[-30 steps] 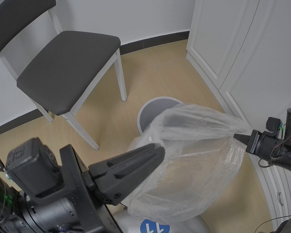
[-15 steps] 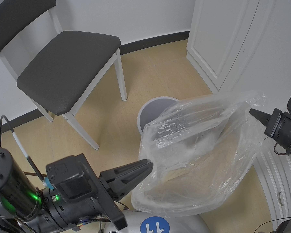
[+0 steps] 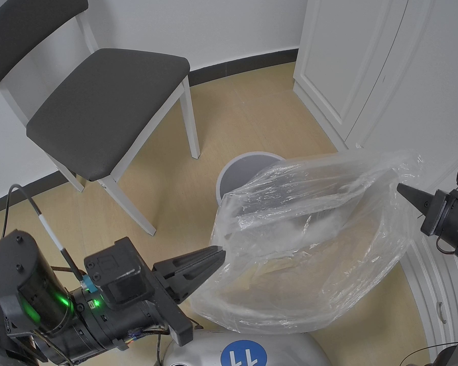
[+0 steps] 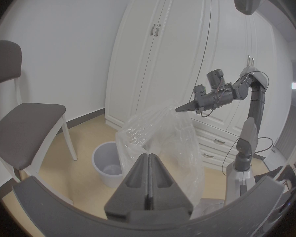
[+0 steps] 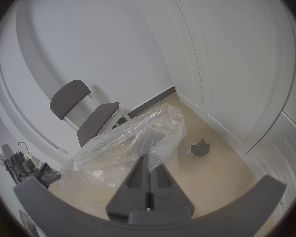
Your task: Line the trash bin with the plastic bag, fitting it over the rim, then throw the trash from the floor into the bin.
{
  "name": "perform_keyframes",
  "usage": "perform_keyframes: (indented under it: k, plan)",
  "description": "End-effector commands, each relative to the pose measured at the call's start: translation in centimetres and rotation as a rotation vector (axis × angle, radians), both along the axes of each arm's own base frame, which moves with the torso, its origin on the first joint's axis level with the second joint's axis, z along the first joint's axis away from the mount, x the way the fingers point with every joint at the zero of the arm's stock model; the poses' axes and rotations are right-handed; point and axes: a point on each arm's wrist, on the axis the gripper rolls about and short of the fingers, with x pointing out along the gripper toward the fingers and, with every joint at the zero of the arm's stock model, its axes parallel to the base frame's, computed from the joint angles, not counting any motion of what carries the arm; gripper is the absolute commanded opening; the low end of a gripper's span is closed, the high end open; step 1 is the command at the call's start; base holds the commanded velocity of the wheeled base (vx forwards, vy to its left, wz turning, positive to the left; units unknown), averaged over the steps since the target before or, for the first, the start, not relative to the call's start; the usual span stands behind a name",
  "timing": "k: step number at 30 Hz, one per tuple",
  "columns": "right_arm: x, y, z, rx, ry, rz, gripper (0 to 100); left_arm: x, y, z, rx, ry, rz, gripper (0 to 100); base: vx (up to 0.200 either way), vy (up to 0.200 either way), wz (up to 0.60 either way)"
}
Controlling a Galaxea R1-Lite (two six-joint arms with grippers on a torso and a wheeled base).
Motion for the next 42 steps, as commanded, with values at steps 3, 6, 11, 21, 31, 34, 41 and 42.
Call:
perform_keyframes:
  k: [3,6,11,21,31,34,41,42]
  plan:
    - [-1.1,-0.5,-0.7,-0.071,-0.020,0.011,0,0.7,0.2,-0.4,0.020,0.000,0.033,0,0.000,0.000,0.00]
    - [-1.5,-0.7,-1.1,-0.111,-0.033,0.017,0,1.4,0.8,-0.4,0.039,-0.023,0.073,0,0.000,0.000,0.00]
    - [-2.3,-1.2,-1.8,-0.187,-0.052,0.026,0,2.4,1.5,-0.1,0.040,-0.043,0.127,0,0.000,0.000,0.00]
    - [-3.5,-2.1,-3.5,-0.368,-0.083,0.033,0,3.3,2.3,0.1,0.041,-0.051,0.179,0,0.000,0.000,0.00]
    - [-3.5,-2.5,-4.0,-0.417,-0.076,-0.011,0,4.3,3.2,0.2,0.059,-0.072,0.238,0,0.000,0.000,0.00]
    - [-3.4,-2.9,-4.3,-0.458,-0.071,-0.035,0,4.6,3.5,0.4,0.055,-0.078,0.259,0,0.000,0.000,0.00]
    - [-3.6,-3.1,-4.3,-0.470,-0.077,-0.043,0,5.1,4.1,0.7,0.046,-0.087,0.295,0,0.000,0.000,0.00]
    - [-3.6,-3.1,-4.3,-0.470,-0.080,-0.044,0,5.2,4.3,0.8,0.043,-0.090,0.305,0,0.000,0.000,0.00]
